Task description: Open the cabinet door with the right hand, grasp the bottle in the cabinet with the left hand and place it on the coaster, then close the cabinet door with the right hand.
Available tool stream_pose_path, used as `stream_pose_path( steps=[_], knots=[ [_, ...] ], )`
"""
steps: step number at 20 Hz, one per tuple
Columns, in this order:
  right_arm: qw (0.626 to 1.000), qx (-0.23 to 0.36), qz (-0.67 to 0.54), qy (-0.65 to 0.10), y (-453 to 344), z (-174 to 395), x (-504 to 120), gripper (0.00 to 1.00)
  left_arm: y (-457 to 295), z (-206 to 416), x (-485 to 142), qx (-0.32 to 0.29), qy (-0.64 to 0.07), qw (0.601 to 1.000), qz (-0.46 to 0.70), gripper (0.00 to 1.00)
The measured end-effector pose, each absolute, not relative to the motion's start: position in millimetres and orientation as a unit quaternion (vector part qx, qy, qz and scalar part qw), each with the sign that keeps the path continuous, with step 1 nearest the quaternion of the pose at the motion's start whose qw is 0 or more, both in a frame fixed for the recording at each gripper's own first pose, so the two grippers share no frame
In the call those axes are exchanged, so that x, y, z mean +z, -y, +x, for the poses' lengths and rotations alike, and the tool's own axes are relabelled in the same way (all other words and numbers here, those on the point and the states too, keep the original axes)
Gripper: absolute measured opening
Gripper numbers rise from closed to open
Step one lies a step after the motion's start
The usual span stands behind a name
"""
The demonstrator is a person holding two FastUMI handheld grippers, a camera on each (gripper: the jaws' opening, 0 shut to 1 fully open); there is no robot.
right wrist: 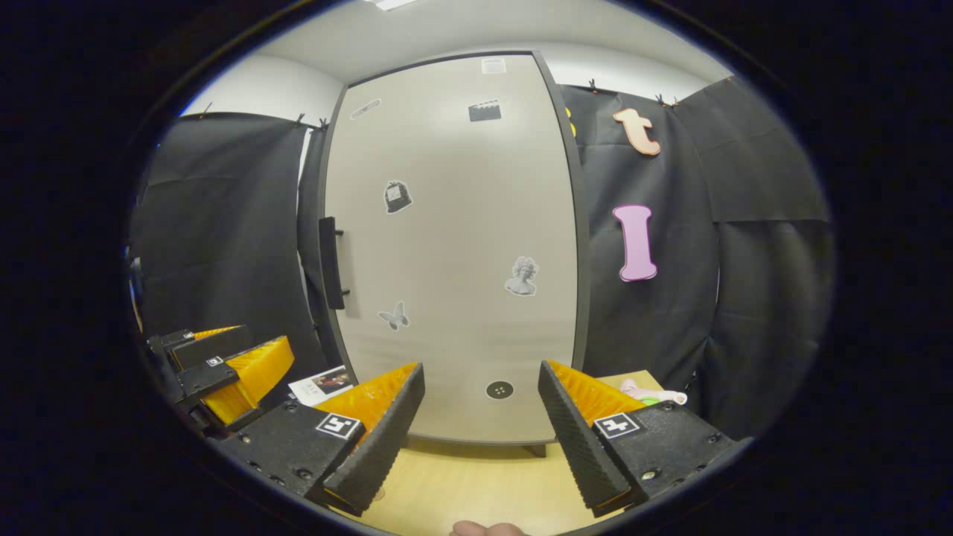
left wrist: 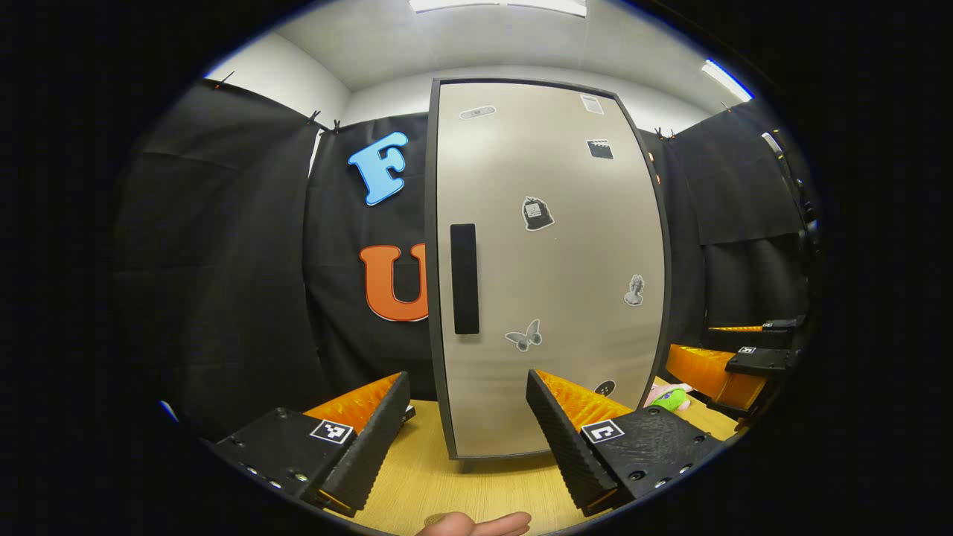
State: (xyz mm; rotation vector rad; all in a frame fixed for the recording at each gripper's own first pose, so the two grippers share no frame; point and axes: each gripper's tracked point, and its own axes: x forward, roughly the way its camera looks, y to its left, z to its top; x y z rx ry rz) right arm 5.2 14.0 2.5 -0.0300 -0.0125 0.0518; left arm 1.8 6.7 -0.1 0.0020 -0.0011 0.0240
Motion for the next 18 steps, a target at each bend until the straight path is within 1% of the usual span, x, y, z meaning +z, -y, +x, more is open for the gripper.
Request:
stream_pose_path(
  steps=[11, 18],
  knots=[
    [1.0, 0.028, -0.012, 0.0, -16.1, 5.7, -0.7, 0.99, -10.3, 0.3, 0.3, 0.012, 0.002, 1.0, 0.001, 0.95],
    [0.999, 0.051, -0.012, -0.016, -30.9, 19.6, -7.5, 0.99, -12.0, 0.5, 2.4, 0.021, 0.008, 1.0, 0.008, 0.95]
  ],
)
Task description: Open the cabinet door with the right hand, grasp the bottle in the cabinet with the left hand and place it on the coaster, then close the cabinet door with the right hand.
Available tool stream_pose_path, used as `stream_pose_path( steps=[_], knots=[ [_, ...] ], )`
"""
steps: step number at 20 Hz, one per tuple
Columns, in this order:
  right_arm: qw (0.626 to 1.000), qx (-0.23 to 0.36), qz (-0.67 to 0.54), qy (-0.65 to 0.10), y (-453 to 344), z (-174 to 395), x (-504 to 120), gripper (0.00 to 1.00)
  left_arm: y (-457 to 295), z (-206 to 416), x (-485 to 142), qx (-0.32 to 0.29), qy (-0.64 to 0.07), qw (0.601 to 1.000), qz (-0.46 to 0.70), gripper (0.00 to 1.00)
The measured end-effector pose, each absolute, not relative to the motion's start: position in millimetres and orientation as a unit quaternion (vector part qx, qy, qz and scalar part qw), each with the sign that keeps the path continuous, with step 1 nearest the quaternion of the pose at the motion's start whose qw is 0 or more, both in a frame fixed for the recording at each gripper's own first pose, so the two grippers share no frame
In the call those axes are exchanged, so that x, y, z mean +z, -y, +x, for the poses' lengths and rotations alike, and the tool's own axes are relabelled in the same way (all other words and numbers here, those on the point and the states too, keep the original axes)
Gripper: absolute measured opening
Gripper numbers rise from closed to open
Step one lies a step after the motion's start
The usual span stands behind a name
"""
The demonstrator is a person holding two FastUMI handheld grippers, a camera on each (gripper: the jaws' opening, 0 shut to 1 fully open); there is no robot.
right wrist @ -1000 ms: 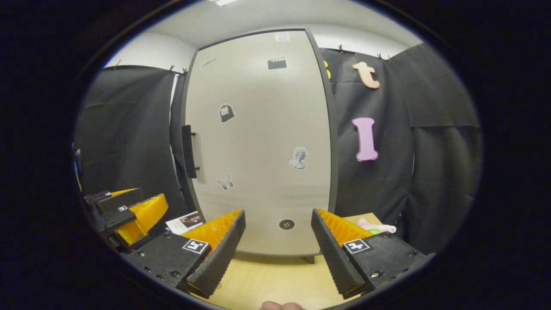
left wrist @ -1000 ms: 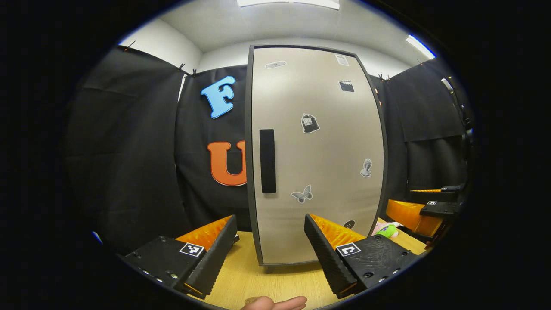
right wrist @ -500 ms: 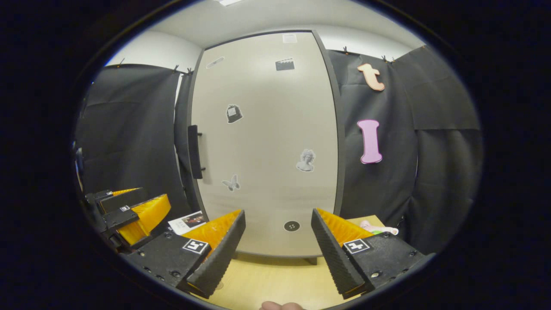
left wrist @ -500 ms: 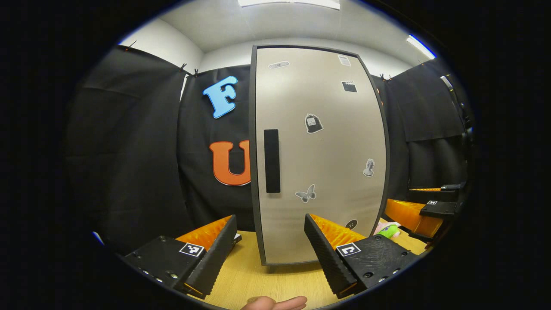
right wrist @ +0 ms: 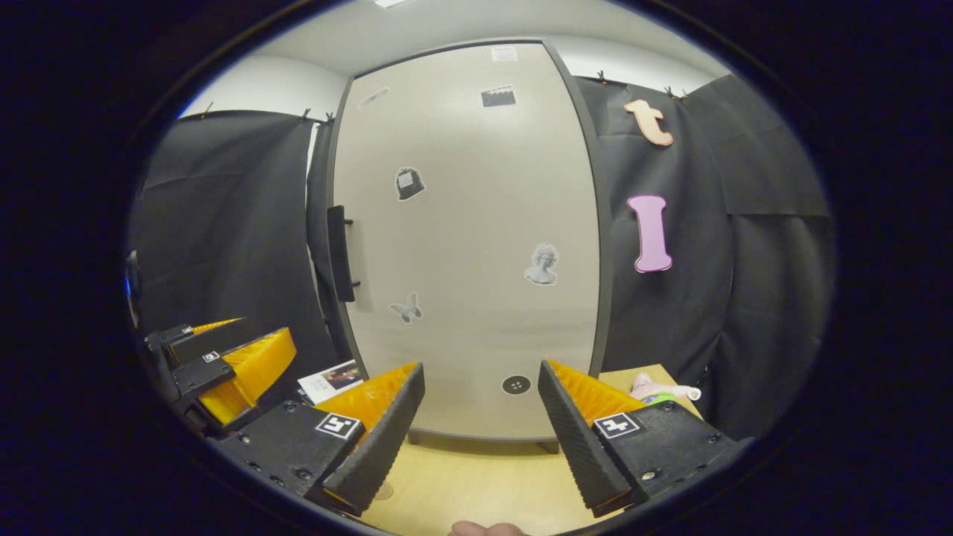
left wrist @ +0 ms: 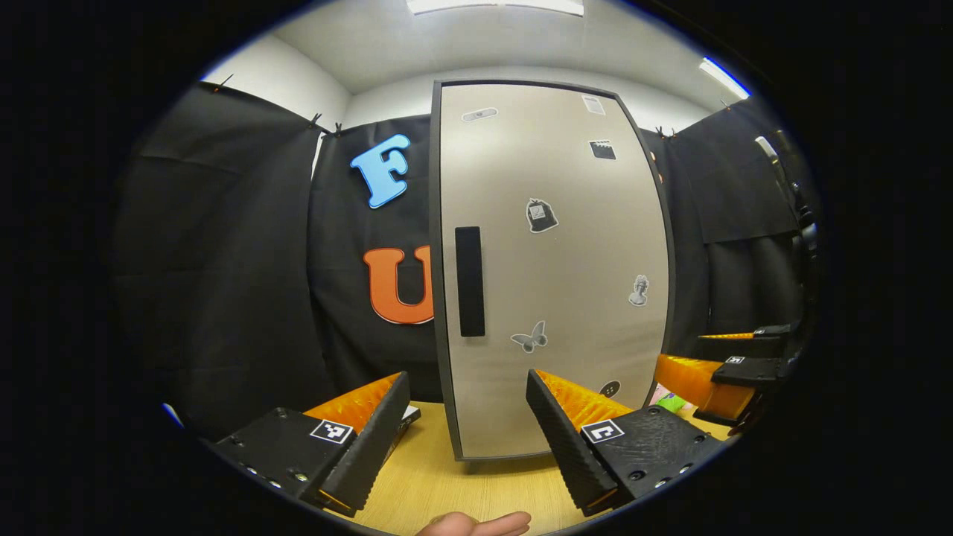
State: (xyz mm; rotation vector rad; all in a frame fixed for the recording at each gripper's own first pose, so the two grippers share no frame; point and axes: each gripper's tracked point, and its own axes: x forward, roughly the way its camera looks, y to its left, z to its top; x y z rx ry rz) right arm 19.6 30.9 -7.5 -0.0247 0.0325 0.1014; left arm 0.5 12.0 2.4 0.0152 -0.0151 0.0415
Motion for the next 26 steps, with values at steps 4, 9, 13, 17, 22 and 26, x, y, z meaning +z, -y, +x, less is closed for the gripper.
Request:
stream_pose_path(
  steps=[4, 9, 13, 17, 22, 26],
  knots=[
    [0.998, 0.065, -0.018, -0.012, -42.6, 22.3, -4.9, 0.99, -13.0, -0.2, 1.9, 0.025, 0.003, 1.0, 0.013, 0.95],
    [0.997, 0.074, -0.019, -0.012, -47.5, 23.6, -5.3, 0.99, -13.1, -0.8, 3.8, 0.03, 0.003, 0.999, 0.011, 0.95],
    [0.995, 0.099, -0.024, -0.009, -64.9, 31.3, 2.1, 0.99, -16.8, -12.6, 5.7, 0.034, 0.005, 0.999, 0.004, 0.95],
    [0.986, 0.151, -0.066, 0.023, -130.6, 61.8, 35.6, 0.95, -37.6, -53.7, 3.2, 0.052, 0.008, 0.999, 0.006, 0.95],
    [0.974, 0.161, -0.147, 0.057, -221.2, 114.5, 50.6, 0.99, -60.7, -88.1, -5.8, 0.073, 0.006, 0.997, 0.021, 0.96],
    [0.984, 0.12, -0.129, 0.027, -234.3, 153.9, 43.5, 0.99, -80.8, -105.6, -21.5, 0.081, -0.01, 0.997, 0.016, 0.96]
  ],
)
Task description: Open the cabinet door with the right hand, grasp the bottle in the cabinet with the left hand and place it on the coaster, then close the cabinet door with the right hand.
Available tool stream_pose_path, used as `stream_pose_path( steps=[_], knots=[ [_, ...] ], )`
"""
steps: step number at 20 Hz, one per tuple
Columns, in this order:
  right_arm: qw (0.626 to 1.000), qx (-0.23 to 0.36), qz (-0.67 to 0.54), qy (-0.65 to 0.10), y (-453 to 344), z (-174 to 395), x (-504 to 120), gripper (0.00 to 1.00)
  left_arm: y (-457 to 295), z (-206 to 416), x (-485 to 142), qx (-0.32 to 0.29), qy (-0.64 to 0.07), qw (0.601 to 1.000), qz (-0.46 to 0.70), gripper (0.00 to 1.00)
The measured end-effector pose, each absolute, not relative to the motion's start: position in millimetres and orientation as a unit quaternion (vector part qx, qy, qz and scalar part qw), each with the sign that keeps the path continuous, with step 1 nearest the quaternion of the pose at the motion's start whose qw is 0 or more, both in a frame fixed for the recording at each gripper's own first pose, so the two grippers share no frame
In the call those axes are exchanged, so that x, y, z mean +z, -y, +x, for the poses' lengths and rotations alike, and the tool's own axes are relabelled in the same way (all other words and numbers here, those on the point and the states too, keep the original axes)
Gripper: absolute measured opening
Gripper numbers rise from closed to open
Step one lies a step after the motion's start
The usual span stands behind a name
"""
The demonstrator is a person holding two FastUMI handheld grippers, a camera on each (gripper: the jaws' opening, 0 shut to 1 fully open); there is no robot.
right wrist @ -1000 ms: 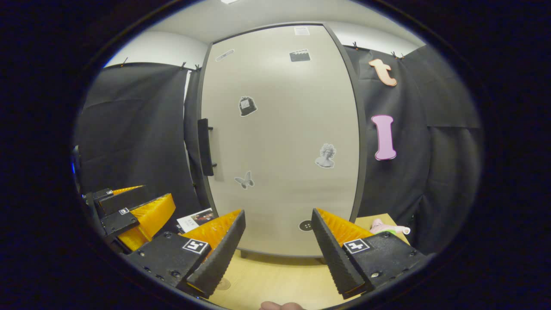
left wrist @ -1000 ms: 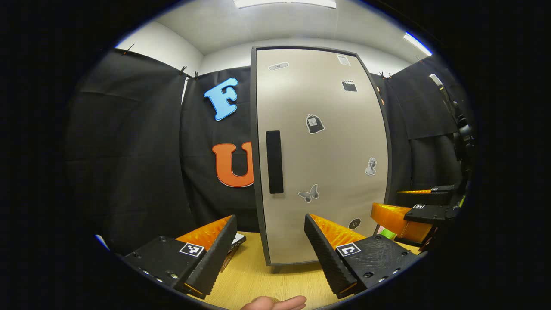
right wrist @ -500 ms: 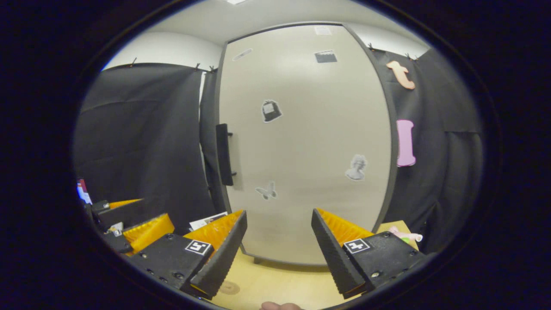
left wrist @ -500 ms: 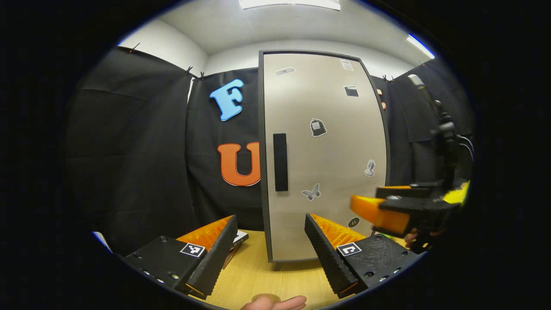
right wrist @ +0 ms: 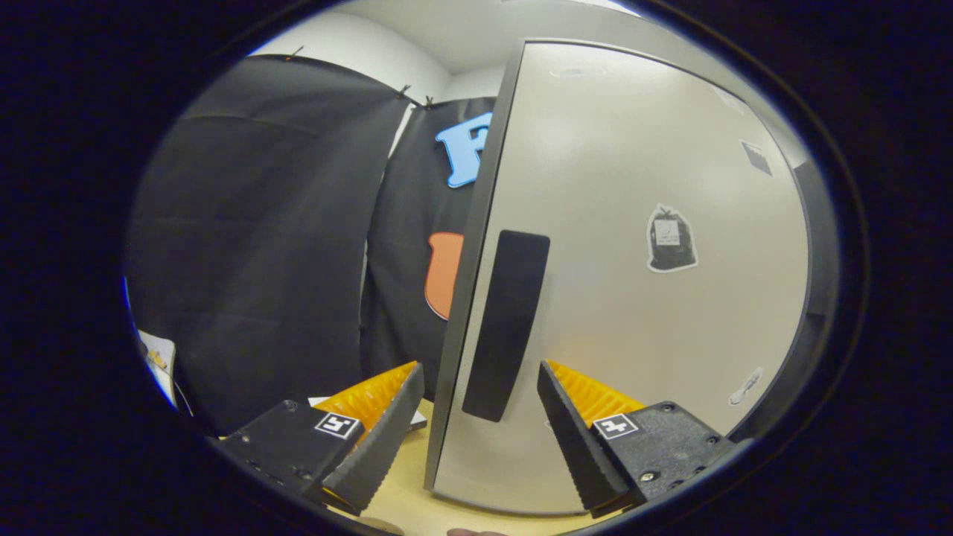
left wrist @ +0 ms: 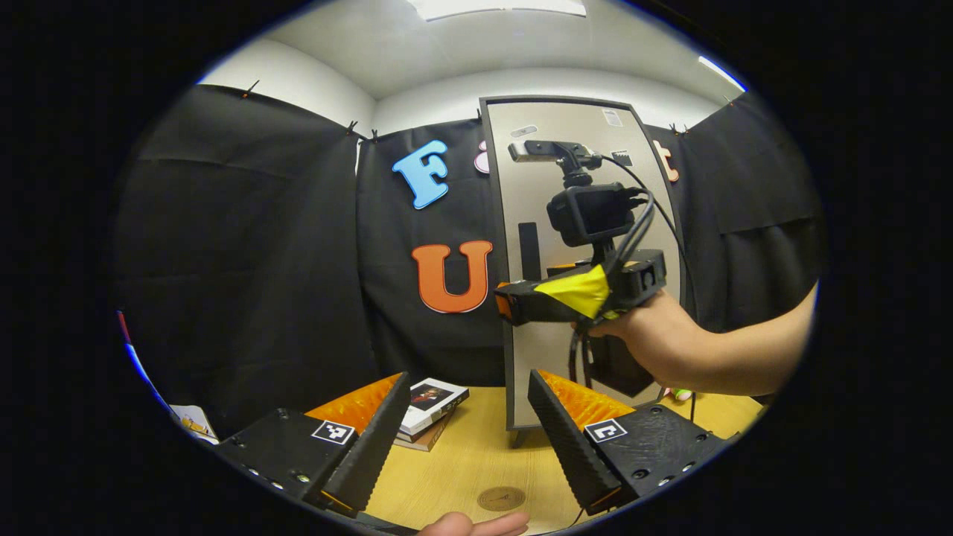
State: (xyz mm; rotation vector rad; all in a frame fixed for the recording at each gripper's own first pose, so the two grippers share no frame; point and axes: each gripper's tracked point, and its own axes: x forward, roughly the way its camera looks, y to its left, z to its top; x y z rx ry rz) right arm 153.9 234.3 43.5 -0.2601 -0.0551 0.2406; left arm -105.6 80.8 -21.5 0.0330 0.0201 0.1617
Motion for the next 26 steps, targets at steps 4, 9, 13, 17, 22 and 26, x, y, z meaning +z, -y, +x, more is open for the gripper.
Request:
stream_pose_path(
  steps=[4, 9, 13, 17, 22, 26],
  knots=[
    [0.987, 0.106, -0.116, 0.022, -231.0, 162.0, 47.9, 0.71, -103.6, -115.2, -32.2, 0.087, -0.022, 0.996, 0.009, 0.96],
    [0.99, 0.101, -0.095, 0.012, -232.2, 162.1, 47.2, 0.29, -121.8, -119.0, -39.2, 0.09, -0.03, 0.995, -0.002, 0.96],
    [0.99, 0.108, -0.087, 0.009, -232.4, 153.7, 46.2, 0.18, -125.1, -122.7, -41.8, 0.087, -0.033, 0.996, -0.004, 0.96],
    [0.988, 0.134, -0.08, 0.004, -229.6, 121.4, 38.0, 0.14, -124.2, -126.7, -43.2, 0.078, -0.033, 0.996, -0.002, 0.96],
    [0.981, 0.183, -0.069, 0.013, -215.5, 58.7, 31.8, 0.13, -113.9, -129.5, -43.7, 0.054, -0.034, 0.998, 0.011, 0.96],
    [0.975, 0.218, -0.049, 0.001, -184.0, 3.7, 30.1, 0.13, -97.8, -128.5, -48.2, 0.031, -0.041, 0.998, 0.021, 0.96]
  ],
)
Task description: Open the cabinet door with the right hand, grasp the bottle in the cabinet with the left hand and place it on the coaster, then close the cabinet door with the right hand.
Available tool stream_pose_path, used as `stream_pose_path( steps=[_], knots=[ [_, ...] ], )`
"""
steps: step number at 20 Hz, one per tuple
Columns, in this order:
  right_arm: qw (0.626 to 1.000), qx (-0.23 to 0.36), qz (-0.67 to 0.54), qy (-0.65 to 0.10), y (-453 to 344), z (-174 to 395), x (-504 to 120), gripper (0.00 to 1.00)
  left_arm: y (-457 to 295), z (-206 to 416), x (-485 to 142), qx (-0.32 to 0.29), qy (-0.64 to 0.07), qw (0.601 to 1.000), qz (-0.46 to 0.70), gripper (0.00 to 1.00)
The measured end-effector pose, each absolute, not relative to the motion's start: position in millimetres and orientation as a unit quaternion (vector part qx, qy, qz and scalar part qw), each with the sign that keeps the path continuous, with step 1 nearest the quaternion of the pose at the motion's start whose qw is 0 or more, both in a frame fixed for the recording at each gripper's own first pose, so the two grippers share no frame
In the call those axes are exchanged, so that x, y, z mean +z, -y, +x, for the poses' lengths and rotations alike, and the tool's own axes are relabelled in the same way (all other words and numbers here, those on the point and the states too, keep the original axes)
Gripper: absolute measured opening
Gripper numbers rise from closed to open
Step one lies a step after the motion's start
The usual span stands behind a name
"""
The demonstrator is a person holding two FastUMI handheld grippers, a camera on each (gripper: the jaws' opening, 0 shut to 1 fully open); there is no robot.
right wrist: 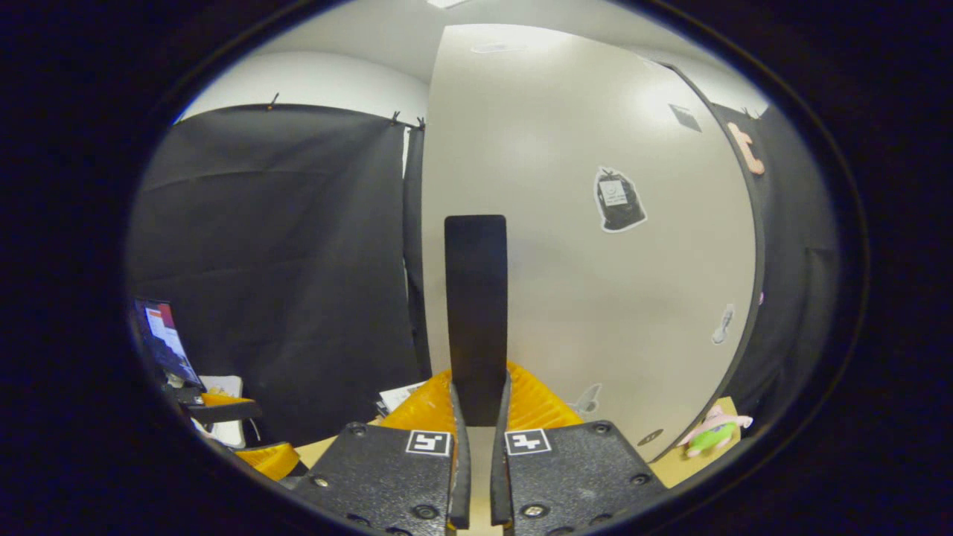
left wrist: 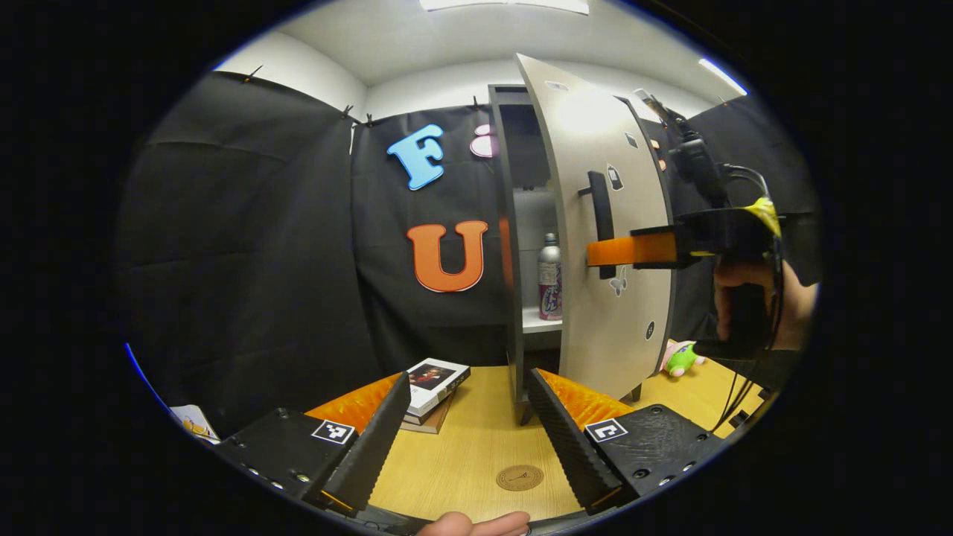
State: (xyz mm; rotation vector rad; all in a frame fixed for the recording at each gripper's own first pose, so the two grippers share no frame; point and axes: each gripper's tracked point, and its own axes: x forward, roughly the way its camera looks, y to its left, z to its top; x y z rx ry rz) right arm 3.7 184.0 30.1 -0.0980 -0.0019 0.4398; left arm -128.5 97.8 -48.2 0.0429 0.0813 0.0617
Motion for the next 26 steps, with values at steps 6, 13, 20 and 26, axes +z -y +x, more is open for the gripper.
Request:
stream_pose_path(
  steps=[6, 13, 20, 26],
  knots=[
    [0.973, 0.229, -0.036, -0.003, -132.1, -57.2, 28.3, 0.13, -64.0, -109.3, -55.1, -0.008, -0.048, 0.998, 0.025, 0.96],
    [0.981, 0.192, -0.035, -0.018, -65.4, -105.4, 25.6, 0.13, -6.1, -64.0, -41.3, -0.065, -0.029, 0.997, 0.034, 0.96],
    [0.993, 0.105, -0.039, -0.024, 1.5, -130.0, 31.1, 0.12, 22.9, 19.9, 0.6, -0.071, 0.024, 0.997, 0.025, 0.96],
    [0.998, 0.044, -0.045, -0.024, 33.5, -139.1, 33.0, 0.11, 24.8, 118.4, 6.8, -0.05, 0.025, 0.998, -0.002, 0.96]
  ],
)
